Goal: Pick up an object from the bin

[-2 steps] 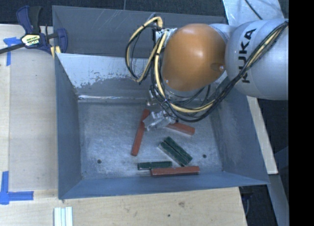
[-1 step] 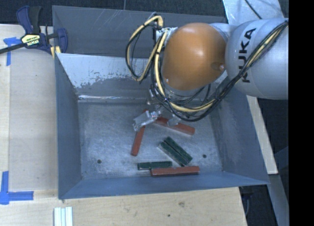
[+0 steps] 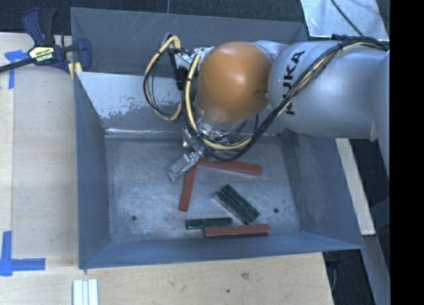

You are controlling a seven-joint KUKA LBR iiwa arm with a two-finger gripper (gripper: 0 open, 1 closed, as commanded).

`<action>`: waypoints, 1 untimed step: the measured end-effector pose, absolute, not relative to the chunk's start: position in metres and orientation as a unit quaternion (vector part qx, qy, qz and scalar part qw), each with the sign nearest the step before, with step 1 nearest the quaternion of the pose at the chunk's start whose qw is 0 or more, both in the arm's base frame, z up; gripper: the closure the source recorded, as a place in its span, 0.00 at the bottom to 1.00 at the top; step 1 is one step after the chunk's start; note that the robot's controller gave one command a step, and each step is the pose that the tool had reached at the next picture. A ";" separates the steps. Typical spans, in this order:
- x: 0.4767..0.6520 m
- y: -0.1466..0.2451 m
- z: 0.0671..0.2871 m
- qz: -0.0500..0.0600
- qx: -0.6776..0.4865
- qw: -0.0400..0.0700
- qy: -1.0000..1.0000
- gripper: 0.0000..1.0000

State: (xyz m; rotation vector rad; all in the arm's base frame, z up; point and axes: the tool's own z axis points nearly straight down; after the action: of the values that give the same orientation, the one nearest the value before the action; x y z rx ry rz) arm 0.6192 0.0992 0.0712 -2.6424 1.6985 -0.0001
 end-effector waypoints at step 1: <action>0.621 0.101 0.074 -0.001 -0.841 0.003 0.541 1.00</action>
Offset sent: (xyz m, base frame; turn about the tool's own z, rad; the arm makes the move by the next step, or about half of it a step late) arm 0.0000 0.0000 0.0000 0.0000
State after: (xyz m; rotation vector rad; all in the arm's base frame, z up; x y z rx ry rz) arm 0.6207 0.1013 0.0742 -2.6366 1.6964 -0.0034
